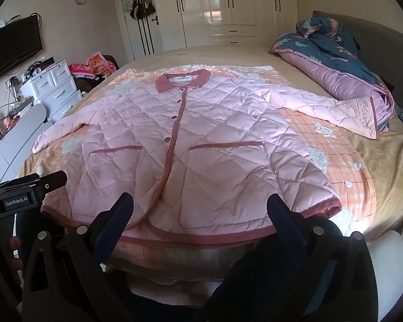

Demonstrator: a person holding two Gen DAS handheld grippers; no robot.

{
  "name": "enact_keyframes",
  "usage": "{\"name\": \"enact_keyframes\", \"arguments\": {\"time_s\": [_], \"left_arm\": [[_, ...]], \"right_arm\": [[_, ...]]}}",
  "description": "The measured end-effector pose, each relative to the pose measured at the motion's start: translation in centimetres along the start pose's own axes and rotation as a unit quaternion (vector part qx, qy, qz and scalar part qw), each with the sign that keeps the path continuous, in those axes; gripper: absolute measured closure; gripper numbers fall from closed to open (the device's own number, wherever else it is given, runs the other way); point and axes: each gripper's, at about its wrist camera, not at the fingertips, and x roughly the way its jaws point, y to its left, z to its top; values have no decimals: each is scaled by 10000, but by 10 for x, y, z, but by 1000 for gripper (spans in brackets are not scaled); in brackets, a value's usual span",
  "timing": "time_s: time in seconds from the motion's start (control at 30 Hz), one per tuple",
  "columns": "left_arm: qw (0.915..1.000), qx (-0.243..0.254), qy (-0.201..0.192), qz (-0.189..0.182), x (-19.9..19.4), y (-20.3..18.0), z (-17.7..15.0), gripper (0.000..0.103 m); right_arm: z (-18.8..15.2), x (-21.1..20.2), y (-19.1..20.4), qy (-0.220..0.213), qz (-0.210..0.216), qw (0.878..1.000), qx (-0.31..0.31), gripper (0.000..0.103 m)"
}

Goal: Fold large clothes

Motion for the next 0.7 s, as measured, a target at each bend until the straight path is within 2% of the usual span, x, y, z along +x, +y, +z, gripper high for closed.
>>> {"name": "enact_keyframes", "arguments": {"time_s": [0.7], "left_arm": [[10000,23,10,11,1,0,0,9]], "right_arm": [[1,-5,2,-27,45,10000,43,4]]}}
